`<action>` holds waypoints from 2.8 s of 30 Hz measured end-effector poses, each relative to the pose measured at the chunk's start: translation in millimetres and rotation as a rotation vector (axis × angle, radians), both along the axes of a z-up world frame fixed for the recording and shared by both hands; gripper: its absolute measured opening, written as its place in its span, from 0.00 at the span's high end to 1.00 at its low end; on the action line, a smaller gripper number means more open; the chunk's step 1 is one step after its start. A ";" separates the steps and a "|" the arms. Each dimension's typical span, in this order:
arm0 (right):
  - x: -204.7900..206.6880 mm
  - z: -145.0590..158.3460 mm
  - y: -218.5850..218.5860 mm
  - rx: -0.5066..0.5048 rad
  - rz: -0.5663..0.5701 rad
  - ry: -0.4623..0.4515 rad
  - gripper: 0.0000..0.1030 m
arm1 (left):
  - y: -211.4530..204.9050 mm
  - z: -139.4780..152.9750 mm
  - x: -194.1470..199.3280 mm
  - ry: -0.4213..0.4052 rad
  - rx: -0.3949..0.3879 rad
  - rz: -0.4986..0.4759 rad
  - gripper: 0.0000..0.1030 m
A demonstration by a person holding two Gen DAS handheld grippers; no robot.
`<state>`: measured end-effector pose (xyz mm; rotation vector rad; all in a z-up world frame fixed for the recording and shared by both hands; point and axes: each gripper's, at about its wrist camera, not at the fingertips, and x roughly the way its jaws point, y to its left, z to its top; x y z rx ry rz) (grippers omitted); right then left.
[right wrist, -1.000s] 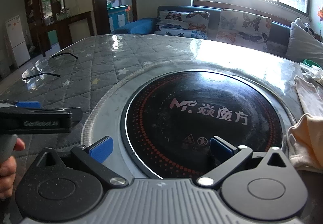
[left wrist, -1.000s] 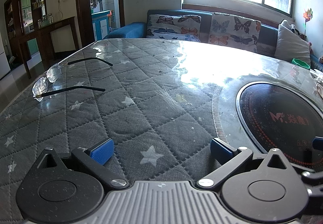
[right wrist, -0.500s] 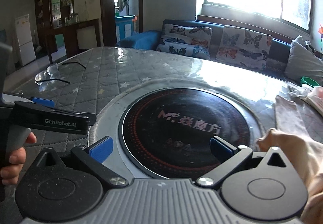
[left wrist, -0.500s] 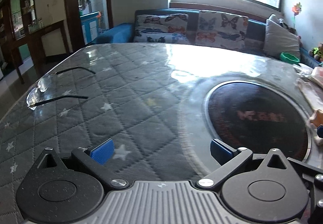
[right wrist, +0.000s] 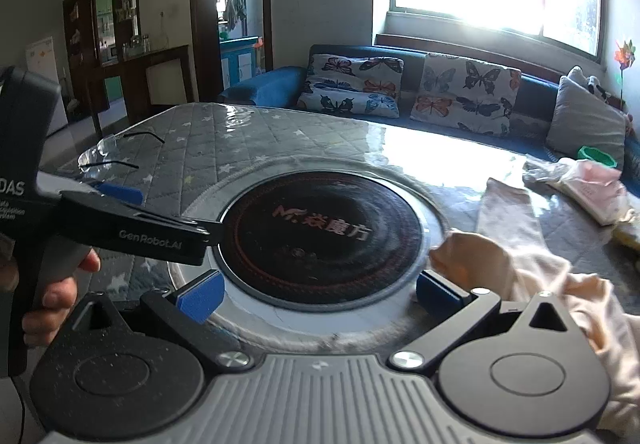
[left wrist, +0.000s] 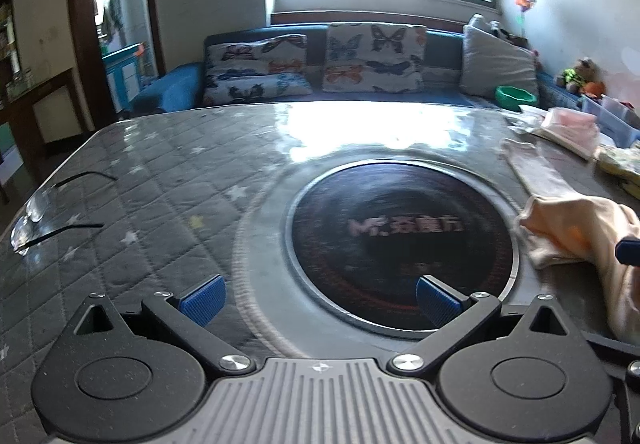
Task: Fold clothes
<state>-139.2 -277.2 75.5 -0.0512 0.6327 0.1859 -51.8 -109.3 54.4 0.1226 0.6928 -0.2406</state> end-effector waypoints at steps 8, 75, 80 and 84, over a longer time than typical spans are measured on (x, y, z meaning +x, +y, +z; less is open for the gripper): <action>-23.8 15.5 -32.6 -0.020 -0.047 -0.001 0.00 | -31.5 9.5 -11.4 0.008 0.003 -0.087 0.00; 33.9 -15.8 -148.7 0.137 -0.296 0.123 0.96 | -92.7 15.1 4.3 0.070 0.052 -0.181 0.00; 18.7 -6.1 -133.5 0.125 -0.210 0.066 0.98 | -88.3 26.0 2.5 0.056 0.015 -0.199 0.00; 12.5 4.2 -122.4 0.108 -0.171 0.047 0.98 | -85.3 39.5 0.2 0.039 -0.035 -0.227 0.00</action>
